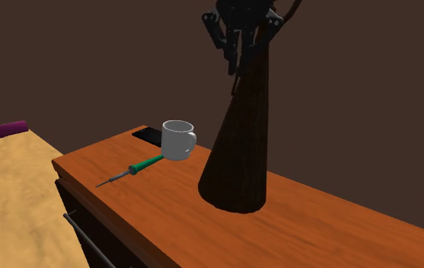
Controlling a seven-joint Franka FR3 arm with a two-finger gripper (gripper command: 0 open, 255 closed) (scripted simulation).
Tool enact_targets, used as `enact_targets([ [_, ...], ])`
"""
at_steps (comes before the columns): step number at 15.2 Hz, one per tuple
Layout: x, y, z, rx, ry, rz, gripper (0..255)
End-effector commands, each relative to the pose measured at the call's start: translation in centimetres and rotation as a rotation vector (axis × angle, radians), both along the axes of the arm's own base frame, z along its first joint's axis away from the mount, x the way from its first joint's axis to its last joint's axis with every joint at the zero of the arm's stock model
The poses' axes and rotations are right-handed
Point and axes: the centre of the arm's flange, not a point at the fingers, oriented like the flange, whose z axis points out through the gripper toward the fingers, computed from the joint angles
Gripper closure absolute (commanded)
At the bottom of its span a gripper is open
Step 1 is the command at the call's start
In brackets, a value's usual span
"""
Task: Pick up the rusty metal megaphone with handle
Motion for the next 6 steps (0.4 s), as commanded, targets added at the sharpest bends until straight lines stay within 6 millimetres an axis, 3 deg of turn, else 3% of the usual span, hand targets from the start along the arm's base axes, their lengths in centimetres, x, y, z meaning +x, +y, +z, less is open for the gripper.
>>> enact_targets([
  [1, -0.1, 0.1, 1.2, 0.002, -0.003, 0.000, 255],
  [6, -0.1, 0.1, 2.9, 0.002, -0.003, 0.000, 255],
])
